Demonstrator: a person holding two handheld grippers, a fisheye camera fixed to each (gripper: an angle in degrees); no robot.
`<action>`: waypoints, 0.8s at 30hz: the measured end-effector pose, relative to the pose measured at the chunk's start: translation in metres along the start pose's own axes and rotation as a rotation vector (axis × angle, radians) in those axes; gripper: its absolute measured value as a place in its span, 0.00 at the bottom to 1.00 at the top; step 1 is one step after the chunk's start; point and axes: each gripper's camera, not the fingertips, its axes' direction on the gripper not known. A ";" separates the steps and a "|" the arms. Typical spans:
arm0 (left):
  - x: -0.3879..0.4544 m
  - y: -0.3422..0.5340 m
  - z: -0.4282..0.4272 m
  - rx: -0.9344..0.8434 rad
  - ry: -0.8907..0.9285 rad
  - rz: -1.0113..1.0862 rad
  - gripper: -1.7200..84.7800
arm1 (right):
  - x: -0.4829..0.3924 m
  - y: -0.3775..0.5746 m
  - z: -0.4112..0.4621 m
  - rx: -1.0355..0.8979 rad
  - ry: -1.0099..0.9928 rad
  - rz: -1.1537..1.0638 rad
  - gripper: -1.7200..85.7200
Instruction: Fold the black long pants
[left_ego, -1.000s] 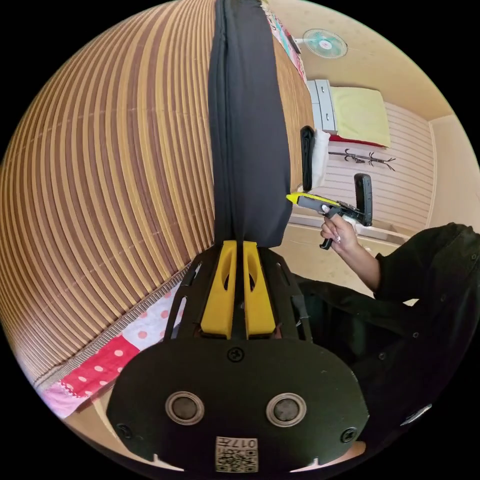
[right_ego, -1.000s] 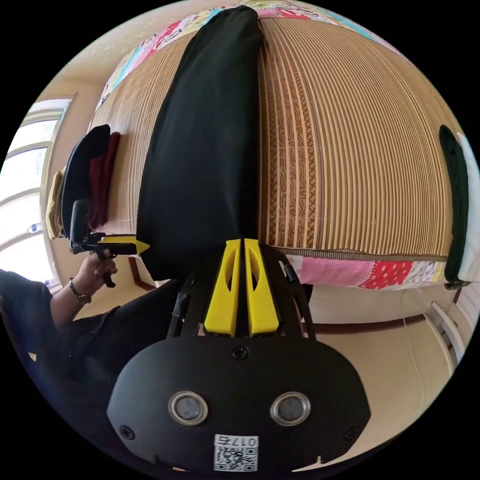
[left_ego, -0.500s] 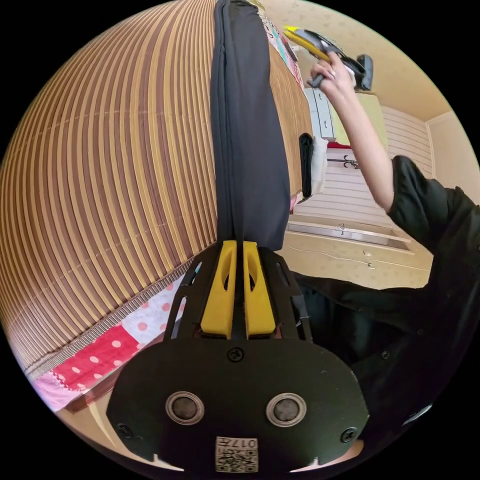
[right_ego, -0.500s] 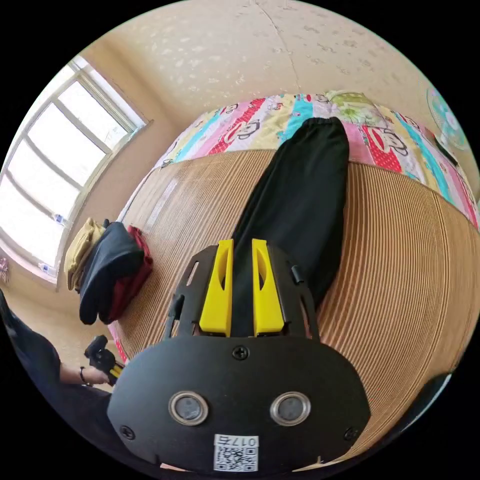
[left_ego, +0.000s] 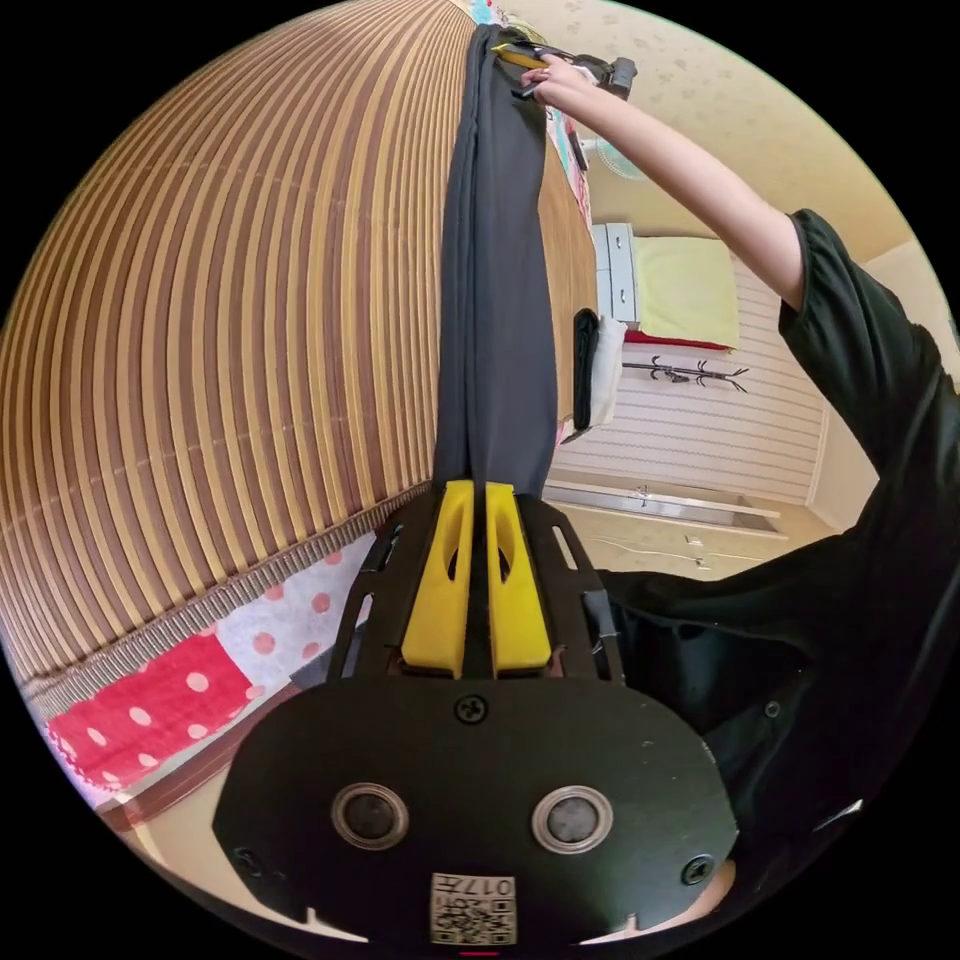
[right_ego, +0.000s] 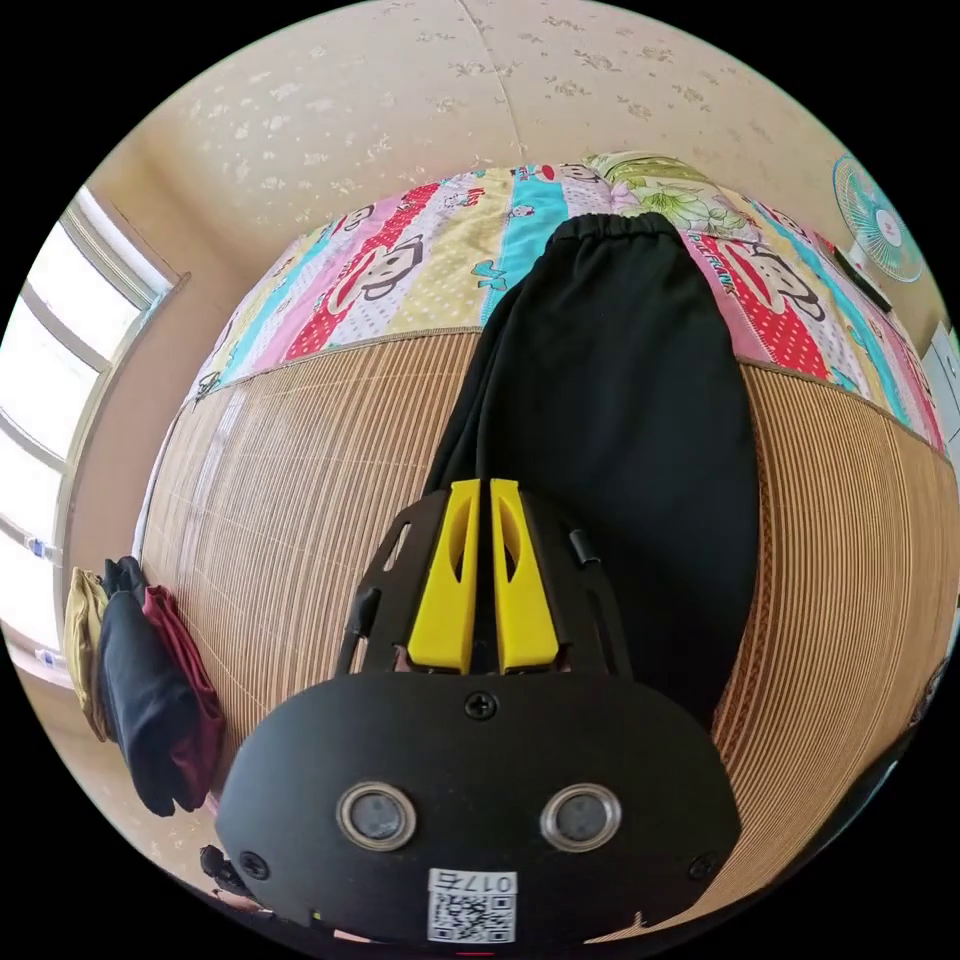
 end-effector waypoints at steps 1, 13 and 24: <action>0.004 0.002 -0.004 0.020 0.026 0.026 0.02 | -0.003 0.000 -0.005 0.021 0.003 -0.003 0.05; -0.023 -0.008 -0.009 -0.080 -0.010 -0.068 0.07 | 0.028 -0.007 -0.024 -0.057 -0.224 -0.016 0.08; -0.001 -0.112 -0.072 0.183 -0.013 0.122 0.18 | 0.178 0.200 -0.140 -0.253 -0.504 0.128 0.11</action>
